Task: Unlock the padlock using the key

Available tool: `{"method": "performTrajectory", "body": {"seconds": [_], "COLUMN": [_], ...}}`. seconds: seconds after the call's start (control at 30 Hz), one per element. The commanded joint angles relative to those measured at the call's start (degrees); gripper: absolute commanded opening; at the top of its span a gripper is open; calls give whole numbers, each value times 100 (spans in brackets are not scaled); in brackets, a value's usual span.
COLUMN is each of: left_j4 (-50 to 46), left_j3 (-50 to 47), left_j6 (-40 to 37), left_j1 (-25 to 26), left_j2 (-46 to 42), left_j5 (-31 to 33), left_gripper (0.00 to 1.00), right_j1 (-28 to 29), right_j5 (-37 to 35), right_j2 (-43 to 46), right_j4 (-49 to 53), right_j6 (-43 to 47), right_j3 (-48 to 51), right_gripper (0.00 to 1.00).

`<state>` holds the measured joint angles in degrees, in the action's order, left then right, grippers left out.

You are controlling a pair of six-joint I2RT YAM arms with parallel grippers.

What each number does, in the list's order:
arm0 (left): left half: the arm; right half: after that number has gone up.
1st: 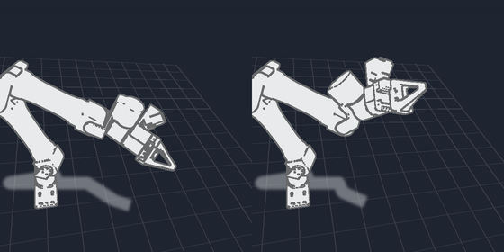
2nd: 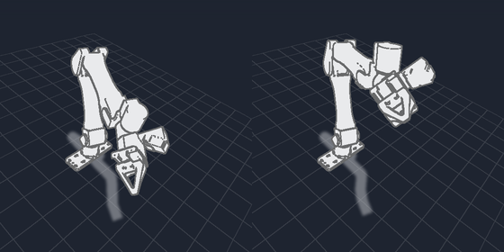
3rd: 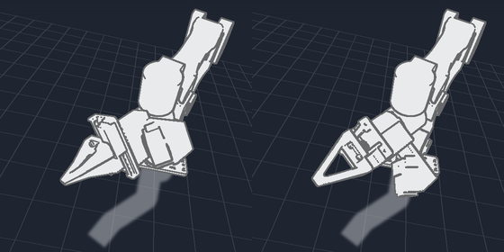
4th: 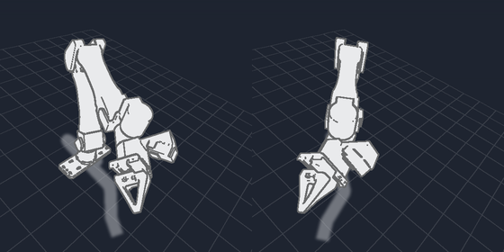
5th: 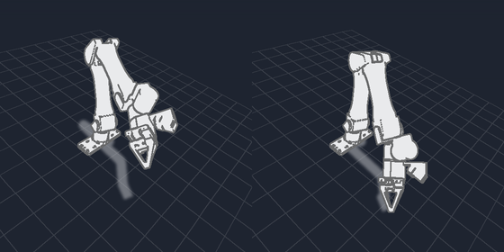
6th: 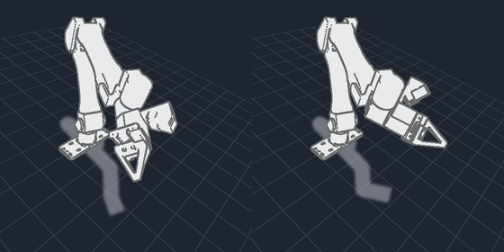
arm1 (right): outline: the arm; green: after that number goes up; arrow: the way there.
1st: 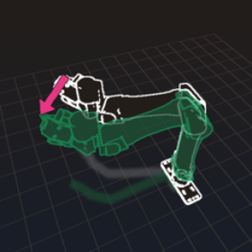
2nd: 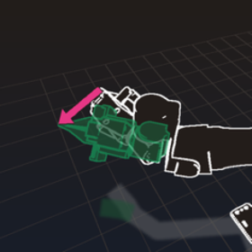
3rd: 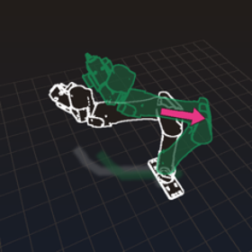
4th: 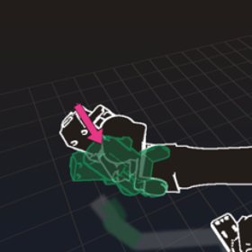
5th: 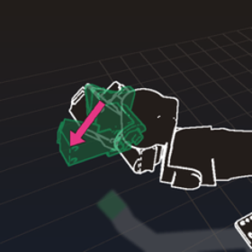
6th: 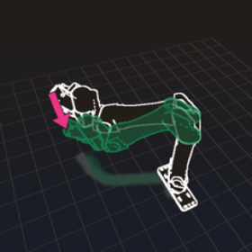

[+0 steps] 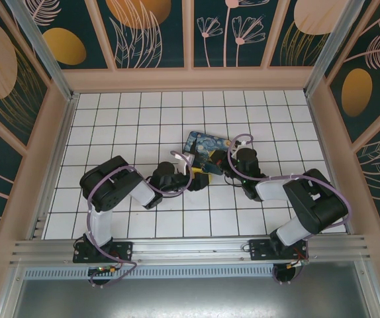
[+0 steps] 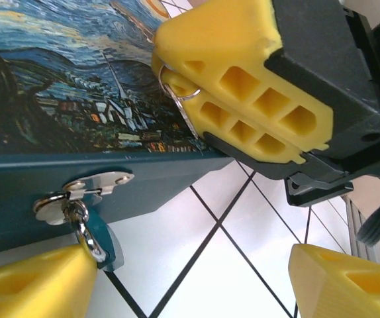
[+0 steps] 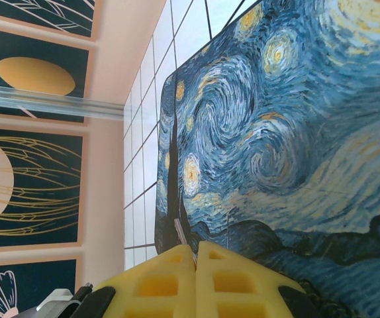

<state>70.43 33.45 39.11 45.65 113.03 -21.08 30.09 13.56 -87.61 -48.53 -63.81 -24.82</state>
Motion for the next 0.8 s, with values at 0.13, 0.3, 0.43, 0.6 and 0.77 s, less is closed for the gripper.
{"method": "performTrajectory", "body": {"seconds": [0.13, 0.3, 0.43, 0.6, 0.77], "left_j4": [-323, -583, -558, -603, -697], "left_j3": [293, 336, 403, 498, 570], "left_j6": [63, 14, 20, 38, 27], "left_j1": [-56, -66, -68, -65, -75], "left_j2": [307, 315, 363, 433, 465], "left_j5": [260, 486, 452, 469, 569], "left_gripper": [77, 75, 66, 56, 48], "right_j1": [-20, -20, -20, -20, -20], "right_j5": [59, 75, 85, 87, 88], "right_j2": [-91, -134, -191, -190, -201], "right_j4": [-79, -80, -128, -130, -139], "right_j6": [-61, -52, -75, -79, -88], "right_j3": [-40, -84, -85, -78, -76], "right_gripper": [0, 0, 0, 0, 0]}}
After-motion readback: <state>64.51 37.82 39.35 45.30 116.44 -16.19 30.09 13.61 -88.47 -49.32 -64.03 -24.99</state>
